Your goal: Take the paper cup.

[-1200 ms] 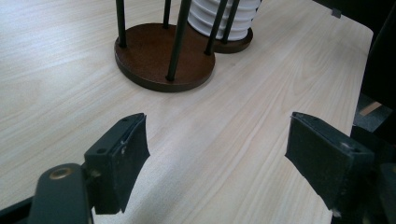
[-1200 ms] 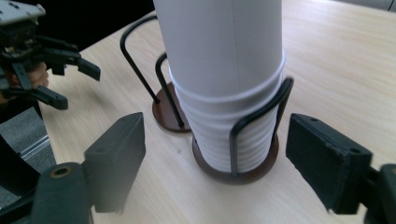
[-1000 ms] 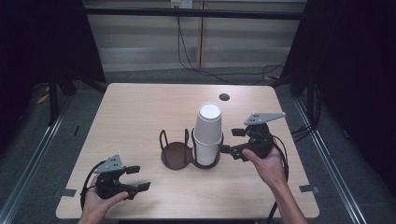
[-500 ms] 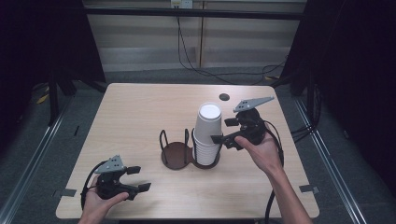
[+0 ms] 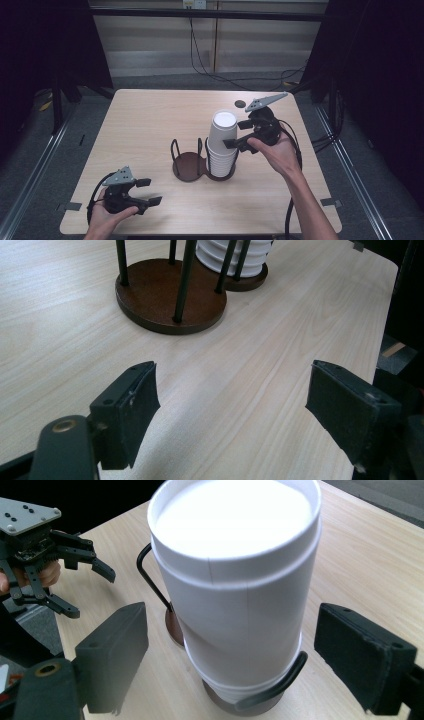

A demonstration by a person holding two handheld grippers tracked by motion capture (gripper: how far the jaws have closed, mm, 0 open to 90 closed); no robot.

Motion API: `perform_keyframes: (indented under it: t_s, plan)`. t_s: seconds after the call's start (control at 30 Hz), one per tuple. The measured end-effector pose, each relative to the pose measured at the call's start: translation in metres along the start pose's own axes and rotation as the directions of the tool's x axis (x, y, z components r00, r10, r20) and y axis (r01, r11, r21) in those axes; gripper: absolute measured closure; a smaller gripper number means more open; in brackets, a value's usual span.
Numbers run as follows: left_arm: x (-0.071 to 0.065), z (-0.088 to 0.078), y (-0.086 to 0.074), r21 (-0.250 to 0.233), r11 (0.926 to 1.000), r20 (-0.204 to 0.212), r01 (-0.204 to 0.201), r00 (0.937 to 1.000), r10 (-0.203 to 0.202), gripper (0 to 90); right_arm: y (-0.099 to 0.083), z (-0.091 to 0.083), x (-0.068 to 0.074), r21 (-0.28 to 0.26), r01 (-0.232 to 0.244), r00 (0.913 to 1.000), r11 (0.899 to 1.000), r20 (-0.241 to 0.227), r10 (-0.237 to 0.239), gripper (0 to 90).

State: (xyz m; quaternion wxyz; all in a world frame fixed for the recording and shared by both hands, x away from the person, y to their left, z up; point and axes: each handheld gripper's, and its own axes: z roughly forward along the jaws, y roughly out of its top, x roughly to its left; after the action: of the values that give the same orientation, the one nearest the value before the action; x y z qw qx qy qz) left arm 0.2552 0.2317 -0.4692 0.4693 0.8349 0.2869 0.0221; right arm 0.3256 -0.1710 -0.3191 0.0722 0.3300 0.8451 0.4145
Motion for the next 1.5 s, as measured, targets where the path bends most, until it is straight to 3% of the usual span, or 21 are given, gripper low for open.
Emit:
perform_keyframes:
  t_s: [0.77,0.83,1.4,1.5]
  plan:
    - [-0.001,0.001,0.001,0.01,0.9999,0.013,-0.002,0.9999,0.002,20.2,0.036,0.018,0.002,0.065,0.047,0.9987,0.997,0.015,-0.048,15.5]
    - [-0.001,0.001,0.001,0.011,0.9999,0.012,-0.005,0.9999,0.005,20.2,0.039,0.02,0.002,0.089,0.06,0.9981,0.994,0.013,-0.061,16.7]
    - [-0.001,0.003,0.001,0.026,0.9996,0.021,-0.005,0.9998,0.005,20.1,0.047,0.024,0.003,0.143,0.074,0.9964,0.987,0.029,-0.079,21.4]
    - [-0.002,0.003,0.001,0.024,0.9997,0.021,-0.002,0.9998,0.002,20.1,0.047,0.024,0.003,0.143,0.056,0.9977,0.988,0.029,-0.061,21.5]
